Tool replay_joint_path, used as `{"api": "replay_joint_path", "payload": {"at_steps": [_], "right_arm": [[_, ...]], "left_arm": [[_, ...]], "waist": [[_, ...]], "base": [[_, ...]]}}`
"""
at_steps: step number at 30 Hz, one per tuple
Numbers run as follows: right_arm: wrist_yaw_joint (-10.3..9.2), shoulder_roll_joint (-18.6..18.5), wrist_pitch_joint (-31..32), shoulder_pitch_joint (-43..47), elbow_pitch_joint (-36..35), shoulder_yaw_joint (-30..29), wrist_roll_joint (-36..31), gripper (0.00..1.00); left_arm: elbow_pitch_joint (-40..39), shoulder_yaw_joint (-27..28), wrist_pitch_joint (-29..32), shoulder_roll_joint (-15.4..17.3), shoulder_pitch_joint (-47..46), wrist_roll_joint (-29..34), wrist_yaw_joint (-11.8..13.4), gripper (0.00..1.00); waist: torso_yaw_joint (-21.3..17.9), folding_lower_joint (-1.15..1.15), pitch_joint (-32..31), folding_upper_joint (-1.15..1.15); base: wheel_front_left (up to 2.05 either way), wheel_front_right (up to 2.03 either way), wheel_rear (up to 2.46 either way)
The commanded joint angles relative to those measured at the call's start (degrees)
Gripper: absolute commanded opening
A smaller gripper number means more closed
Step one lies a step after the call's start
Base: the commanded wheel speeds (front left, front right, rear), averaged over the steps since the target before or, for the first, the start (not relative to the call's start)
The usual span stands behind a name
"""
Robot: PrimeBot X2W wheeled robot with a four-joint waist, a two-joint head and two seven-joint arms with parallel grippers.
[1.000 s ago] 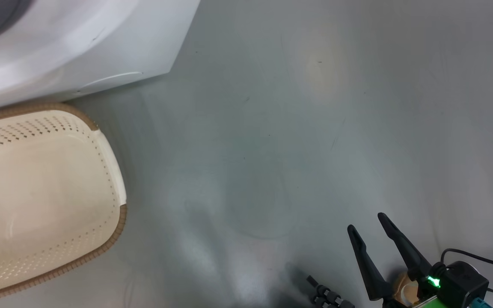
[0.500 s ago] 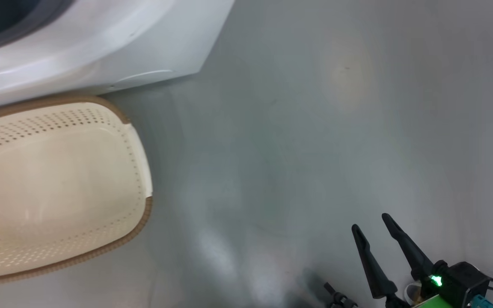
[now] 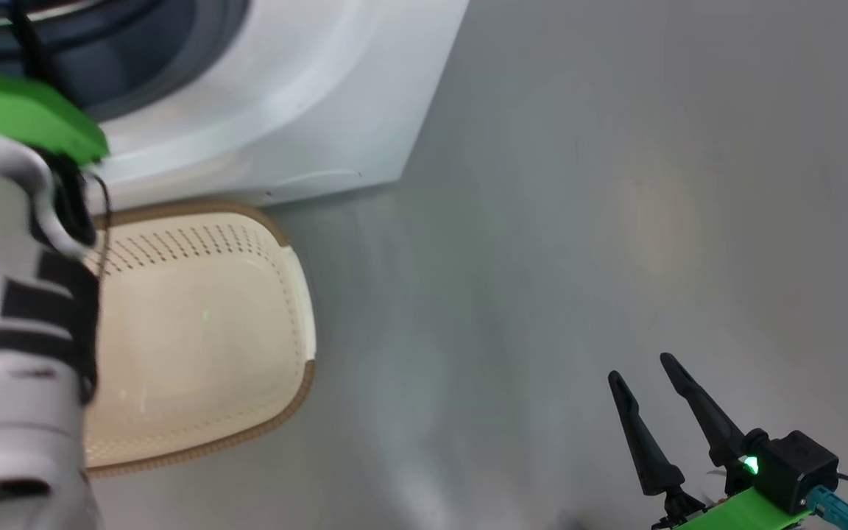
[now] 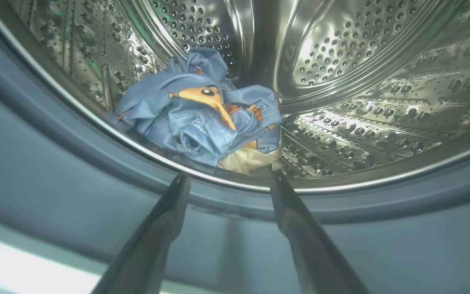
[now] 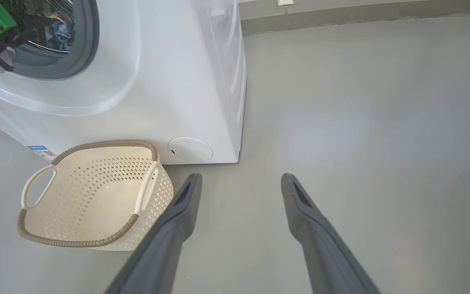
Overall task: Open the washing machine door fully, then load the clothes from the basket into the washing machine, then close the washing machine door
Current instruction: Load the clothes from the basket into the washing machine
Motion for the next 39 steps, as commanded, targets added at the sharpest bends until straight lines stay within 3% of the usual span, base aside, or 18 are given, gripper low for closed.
{"api": "replay_joint_path", "payload": {"at_steps": [1,11,17,27,31,39], "right_arm": [[0.17,-0.7,-0.3,-0.2,-0.8,0.9,-0.2,1.00],[0.17,0.5,-0.3,0.3,0.6,-0.6,-0.4,1.00],[0.17,1.3,-0.3,1.1,0.7,-2.1,-0.5,1.00],[0.17,1.1,-0.3,3.2,-0.1,-5.1,-1.6,1.00],[0.17,0.8,-0.3,4.4,-0.2,-5.8,-1.9,1.00],[0.17,1.2,-0.3,7.3,-0.4,-6.5,-2.2,1.00]], "left_arm": [[-2.0,0.9,-0.3,1.6,2.0,0.0,-0.2,1.00],[-13.1,2.3,-0.3,-2.9,18.5,2.1,-4.1,1.00],[-21.6,-1.6,-0.3,-3.5,29.1,1.6,-5.8,1.00],[-36.8,-9.4,-0.3,-3.5,46.5,2.8,1.5,1.00],[-42.1,-10.1,-0.3,-3.5,52.5,4.1,2.2,1.00],[-45.1,-11.5,-0.3,-3.5,61.2,3.0,2.6,1.00]], "waist": [[2.3,0.00,-3.8,0.00],[5.4,0.00,-12.8,0.00],[6.8,0.00,-17.0,0.00],[9.9,0.00,-21.7,0.00],[11.2,0.00,-23.6,0.00],[13.6,0.00,-27.8,0.00]], "base": [[0.00,0.00,0.00],[0.00,0.00,0.00],[0.00,0.00,0.00],[0.00,0.00,0.00],[0.00,0.00,0.00],[0.00,0.00,0.00]]}}
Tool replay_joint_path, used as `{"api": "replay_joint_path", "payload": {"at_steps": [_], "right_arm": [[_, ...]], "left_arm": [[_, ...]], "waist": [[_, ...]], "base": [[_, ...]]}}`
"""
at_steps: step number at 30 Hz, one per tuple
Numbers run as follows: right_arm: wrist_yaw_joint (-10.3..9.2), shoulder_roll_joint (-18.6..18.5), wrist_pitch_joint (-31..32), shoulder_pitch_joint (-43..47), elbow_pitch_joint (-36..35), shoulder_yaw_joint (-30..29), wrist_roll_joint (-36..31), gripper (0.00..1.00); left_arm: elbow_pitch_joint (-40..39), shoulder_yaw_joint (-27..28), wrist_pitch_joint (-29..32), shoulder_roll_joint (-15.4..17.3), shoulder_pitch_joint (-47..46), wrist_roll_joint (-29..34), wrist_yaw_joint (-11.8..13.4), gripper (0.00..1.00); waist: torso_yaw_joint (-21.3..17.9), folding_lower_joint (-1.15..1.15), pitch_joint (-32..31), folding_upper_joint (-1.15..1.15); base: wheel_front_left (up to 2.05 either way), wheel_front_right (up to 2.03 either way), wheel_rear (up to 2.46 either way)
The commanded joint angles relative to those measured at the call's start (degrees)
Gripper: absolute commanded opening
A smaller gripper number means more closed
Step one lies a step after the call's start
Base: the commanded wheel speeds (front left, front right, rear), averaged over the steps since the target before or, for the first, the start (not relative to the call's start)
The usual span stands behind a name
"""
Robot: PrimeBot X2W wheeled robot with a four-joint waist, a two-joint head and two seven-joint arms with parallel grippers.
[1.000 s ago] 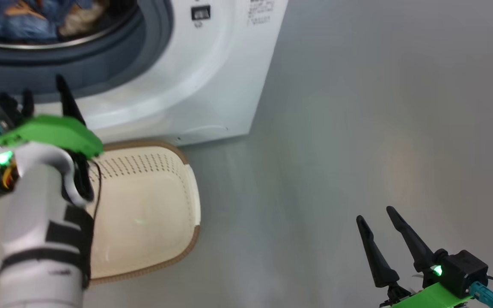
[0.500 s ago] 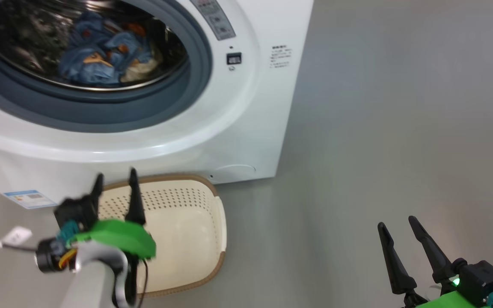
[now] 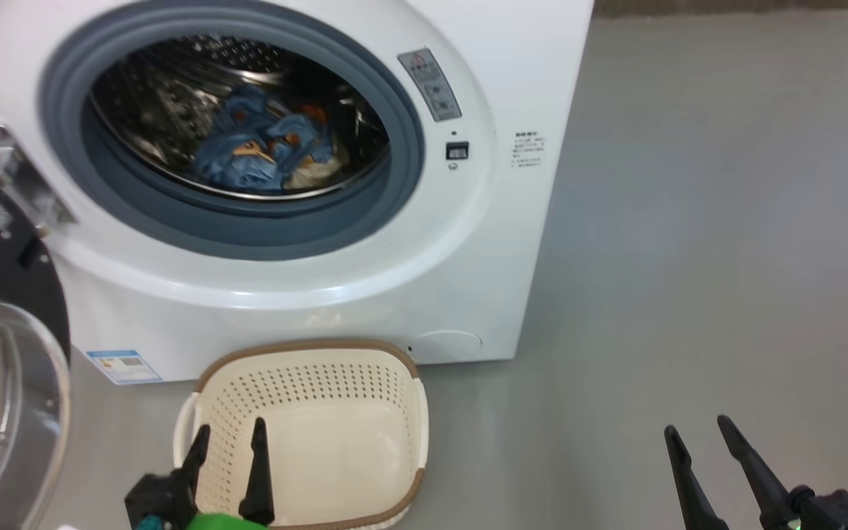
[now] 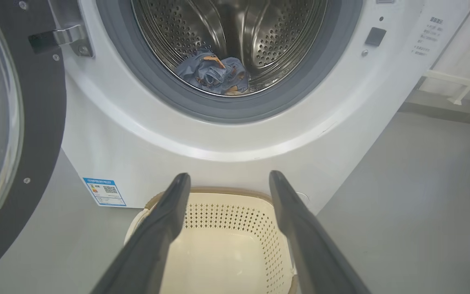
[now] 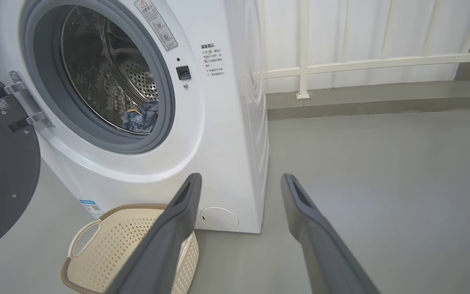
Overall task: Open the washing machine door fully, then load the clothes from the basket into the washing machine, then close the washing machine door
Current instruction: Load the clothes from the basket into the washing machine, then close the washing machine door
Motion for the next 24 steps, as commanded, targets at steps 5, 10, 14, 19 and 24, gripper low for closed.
{"api": "replay_joint_path", "payload": {"at_steps": [5,10,14,19,24], "right_arm": [[0.17,-0.5,-0.3,0.9,-1.9,0.7,-0.6,1.00],[0.17,-0.5,-0.3,1.5,-2.0,0.3,-0.7,1.00],[0.17,-0.3,-0.3,1.9,-2.0,0.3,-0.8,1.00],[0.17,-0.3,-0.3,1.9,-2.0,0.5,-0.8,1.00],[0.17,-0.4,-0.3,1.8,-2.0,0.8,-0.8,1.00]], "left_arm": [[-4.7,2.3,-0.4,0.8,2.8,1.4,1.0,1.00],[-6.3,3.6,-0.4,0.8,5.2,1.4,1.7,1.00],[-7.2,4.6,-0.4,0.8,6.2,1.8,2.2,1.00],[-7.6,4.3,-0.4,0.8,6.8,2.1,1.7,1.00],[-7.5,4.3,-0.4,0.8,7.0,2.4,2.1,1.00]], "waist": [[2.8,0.01,-3.1,0.00],[3.7,0.01,-3.8,0.00],[4.3,0.01,-4.0,0.00],[4.7,0.01,-4.2,0.00],[4.6,0.01,-4.3,0.00]], "base": [[0.00,0.00,0.00],[0.00,0.00,0.00],[0.00,0.00,0.00],[0.00,0.00,0.00],[0.00,0.00,0.00]]}}
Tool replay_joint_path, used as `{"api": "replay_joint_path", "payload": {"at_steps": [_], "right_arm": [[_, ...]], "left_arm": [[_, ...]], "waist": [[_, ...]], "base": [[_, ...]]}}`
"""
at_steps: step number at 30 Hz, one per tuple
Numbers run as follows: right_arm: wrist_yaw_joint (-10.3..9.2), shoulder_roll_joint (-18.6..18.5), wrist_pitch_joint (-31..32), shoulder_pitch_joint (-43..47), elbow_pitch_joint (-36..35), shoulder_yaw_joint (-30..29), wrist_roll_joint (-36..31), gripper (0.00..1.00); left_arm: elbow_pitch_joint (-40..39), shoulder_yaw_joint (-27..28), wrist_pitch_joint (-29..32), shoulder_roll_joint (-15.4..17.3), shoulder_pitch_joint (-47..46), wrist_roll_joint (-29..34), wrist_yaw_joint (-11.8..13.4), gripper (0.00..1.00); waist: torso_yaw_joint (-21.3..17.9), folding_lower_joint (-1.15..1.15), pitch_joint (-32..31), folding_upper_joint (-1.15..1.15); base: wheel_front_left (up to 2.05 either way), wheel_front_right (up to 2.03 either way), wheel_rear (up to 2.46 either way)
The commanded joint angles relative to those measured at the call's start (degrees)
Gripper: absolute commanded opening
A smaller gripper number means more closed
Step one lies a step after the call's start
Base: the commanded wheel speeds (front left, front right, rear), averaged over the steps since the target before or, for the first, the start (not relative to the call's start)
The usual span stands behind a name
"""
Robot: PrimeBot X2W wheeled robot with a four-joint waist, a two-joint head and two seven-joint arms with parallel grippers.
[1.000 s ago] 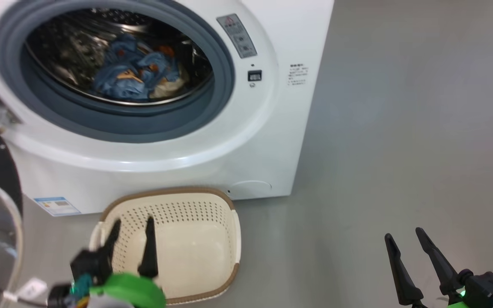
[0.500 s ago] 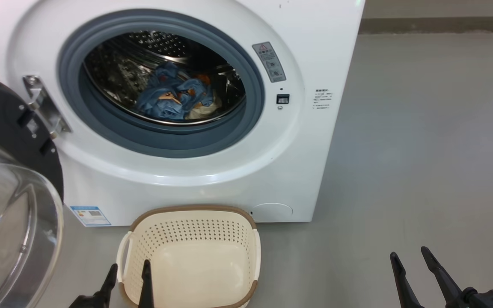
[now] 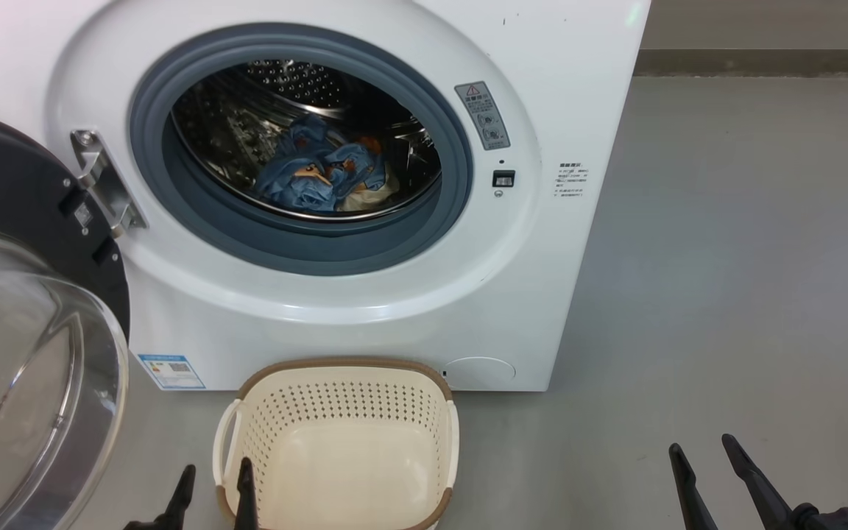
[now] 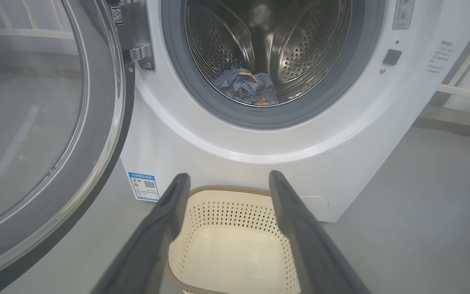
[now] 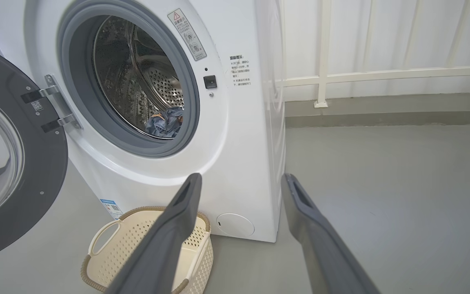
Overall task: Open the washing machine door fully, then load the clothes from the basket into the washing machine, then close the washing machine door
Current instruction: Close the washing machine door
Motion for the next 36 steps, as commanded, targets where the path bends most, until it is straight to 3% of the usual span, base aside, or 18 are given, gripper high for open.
{"api": "replay_joint_path", "payload": {"at_steps": [1,27,36], "right_arm": [[0.17,-0.8,-0.3,-1.0,-1.4,1.4,-0.8,1.00],[0.17,-0.8,-0.3,-1.6,-1.3,1.3,-0.9,1.00],[0.17,-0.9,-0.3,-1.7,-1.2,1.5,-0.8,1.00]], "left_arm": [[-1.6,1.9,-0.4,0.6,-0.8,0.5,0.4,1.00],[-2.1,1.8,-0.4,0.6,0.0,1.3,0.0,1.00],[-1.6,1.7,-0.4,0.6,0.0,0.9,-0.1,1.00]], "waist": [[-0.1,0.00,-0.1,0.00],[-1.3,0.00,-0.4,0.00],[-1.7,0.00,-0.6,0.00]], "base": [[0.00,0.00,0.00],[0.00,0.00,0.00],[-0.75,0.75,0.00]]}}
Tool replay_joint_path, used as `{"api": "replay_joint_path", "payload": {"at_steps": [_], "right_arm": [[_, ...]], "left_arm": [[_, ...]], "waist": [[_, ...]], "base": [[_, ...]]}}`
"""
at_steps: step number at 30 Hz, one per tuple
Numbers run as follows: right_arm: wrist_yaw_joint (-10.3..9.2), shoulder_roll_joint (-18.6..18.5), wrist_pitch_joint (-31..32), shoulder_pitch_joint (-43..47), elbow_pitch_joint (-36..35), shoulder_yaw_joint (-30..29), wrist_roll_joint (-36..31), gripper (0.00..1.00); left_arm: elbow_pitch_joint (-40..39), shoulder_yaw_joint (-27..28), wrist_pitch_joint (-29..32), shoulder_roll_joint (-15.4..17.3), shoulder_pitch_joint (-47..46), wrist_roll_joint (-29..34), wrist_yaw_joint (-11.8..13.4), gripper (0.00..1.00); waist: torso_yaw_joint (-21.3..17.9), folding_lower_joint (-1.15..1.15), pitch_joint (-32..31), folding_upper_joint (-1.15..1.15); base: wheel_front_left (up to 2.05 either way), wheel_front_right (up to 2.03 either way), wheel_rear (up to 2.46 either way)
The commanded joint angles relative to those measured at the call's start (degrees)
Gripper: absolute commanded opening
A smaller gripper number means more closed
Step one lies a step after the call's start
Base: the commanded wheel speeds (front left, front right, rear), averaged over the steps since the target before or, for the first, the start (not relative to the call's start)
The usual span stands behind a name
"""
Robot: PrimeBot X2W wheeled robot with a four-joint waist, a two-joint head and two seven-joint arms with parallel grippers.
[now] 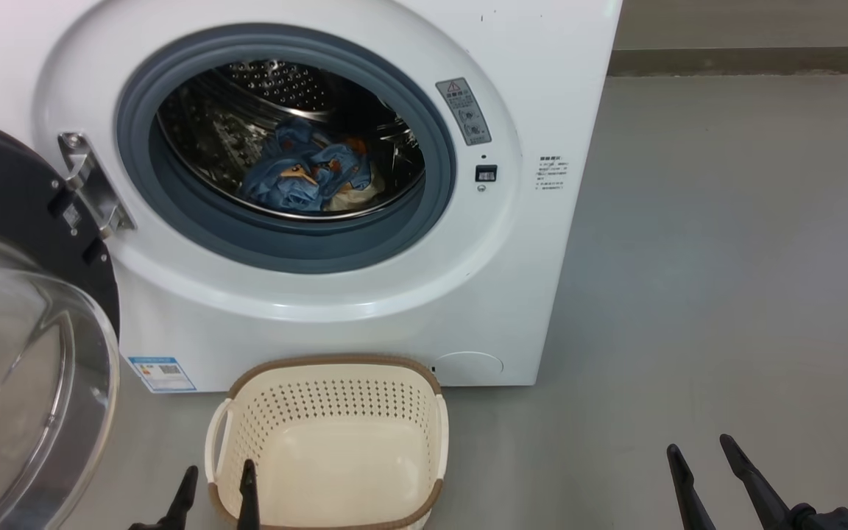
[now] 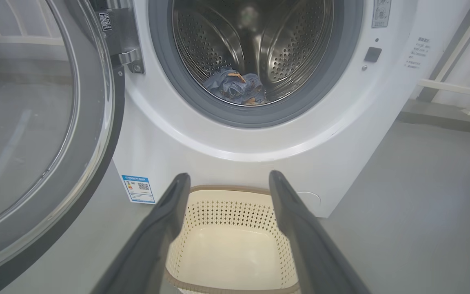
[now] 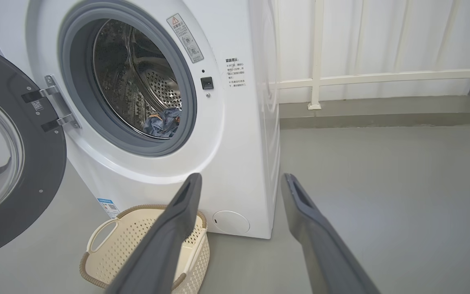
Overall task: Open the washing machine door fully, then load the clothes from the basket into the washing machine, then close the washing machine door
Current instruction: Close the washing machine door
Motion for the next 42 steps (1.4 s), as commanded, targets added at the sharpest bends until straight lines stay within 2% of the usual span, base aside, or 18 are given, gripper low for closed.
{"api": "replay_joint_path", "payload": {"at_steps": [1,16,31,36,42], "right_arm": [[0.17,-0.9,-0.3,-1.7,-1.2,1.3,-0.3,1.00],[0.17,-1.0,-0.3,-1.5,-1.3,1.4,-0.2,1.00],[0.17,-0.7,-0.3,-1.3,-1.4,1.4,-0.3,1.00],[0.17,-0.7,-0.3,-1.3,-1.4,1.2,-0.3,1.00],[0.17,-1.3,-0.3,-2.5,-1.5,2.1,-0.3,1.00]], "left_arm": [[-1.1,1.7,-0.4,0.5,-0.6,0.0,0.0,1.00],[-1.5,1.3,-0.4,0.5,-0.4,0.2,0.1,1.00],[-1.7,0.9,-0.4,0.5,-0.5,0.4,0.3,1.00],[-1.8,0.8,-0.4,0.5,-0.8,0.8,0.4,1.00],[-2.4,1.6,-0.4,0.5,-0.6,1.3,0.5,1.00]], "waist": [[-0.1,-0.01,0.0,0.00],[-0.4,-0.01,0.1,0.00],[0.3,-0.01,0.3,0.00],[2.7,-0.01,0.2,0.00],[8.3,-0.01,-0.3,0.00]], "base": [[-1.44,1.44,0.00],[-1.52,1.52,0.00],[-0.15,0.15,0.00],[0.00,0.00,0.00],[0.00,0.00,0.00]]}}
